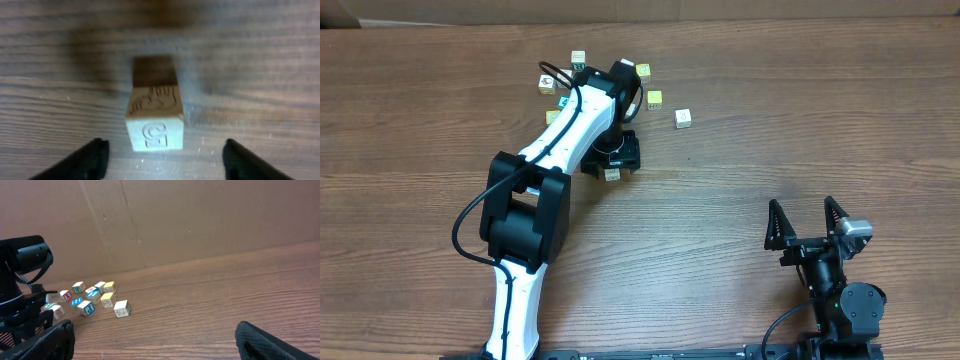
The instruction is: Form a circle
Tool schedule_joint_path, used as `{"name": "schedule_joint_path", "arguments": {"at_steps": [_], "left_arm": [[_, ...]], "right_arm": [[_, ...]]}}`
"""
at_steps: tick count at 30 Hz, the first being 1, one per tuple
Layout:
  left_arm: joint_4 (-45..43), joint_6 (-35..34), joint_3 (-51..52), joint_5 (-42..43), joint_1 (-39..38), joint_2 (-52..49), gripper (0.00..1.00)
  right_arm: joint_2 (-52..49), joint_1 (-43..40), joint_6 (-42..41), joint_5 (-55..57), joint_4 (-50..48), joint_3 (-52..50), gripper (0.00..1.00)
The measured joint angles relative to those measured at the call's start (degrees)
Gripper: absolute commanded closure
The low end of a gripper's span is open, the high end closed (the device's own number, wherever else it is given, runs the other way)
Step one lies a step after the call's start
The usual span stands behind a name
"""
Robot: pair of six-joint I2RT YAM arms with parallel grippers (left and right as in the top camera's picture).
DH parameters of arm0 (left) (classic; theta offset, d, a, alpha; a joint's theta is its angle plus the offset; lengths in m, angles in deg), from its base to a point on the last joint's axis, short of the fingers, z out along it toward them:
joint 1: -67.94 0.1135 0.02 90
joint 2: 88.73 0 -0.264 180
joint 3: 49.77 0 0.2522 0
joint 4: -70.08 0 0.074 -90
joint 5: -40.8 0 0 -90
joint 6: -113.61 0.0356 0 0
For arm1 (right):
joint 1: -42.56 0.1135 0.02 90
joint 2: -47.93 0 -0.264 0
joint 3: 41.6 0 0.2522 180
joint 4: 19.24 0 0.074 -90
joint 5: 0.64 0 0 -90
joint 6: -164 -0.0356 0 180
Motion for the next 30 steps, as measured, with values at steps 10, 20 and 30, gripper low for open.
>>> {"name": "schedule_joint_path", "arguments": {"at_steps": [10, 20, 30], "left_arm": [[-1.62, -2.82, 0.74, -0.81, 0.0, 0.0, 0.5], [-2.93, -3.72, 2.32, -1.25, 0.0, 0.0, 0.81], [-2.27, -14.34, 2.32, -2.93, 0.0, 0.02, 0.8]], "right_arm": [[-0.02, 0.0, -0.02, 0.02, -0.02, 0.0, 0.0], [-0.02, 0.0, 0.0, 0.02, 0.0, 0.0, 0.0], [-0.02, 0.0, 0.0, 0.0, 0.0, 0.0, 0.0]]}}
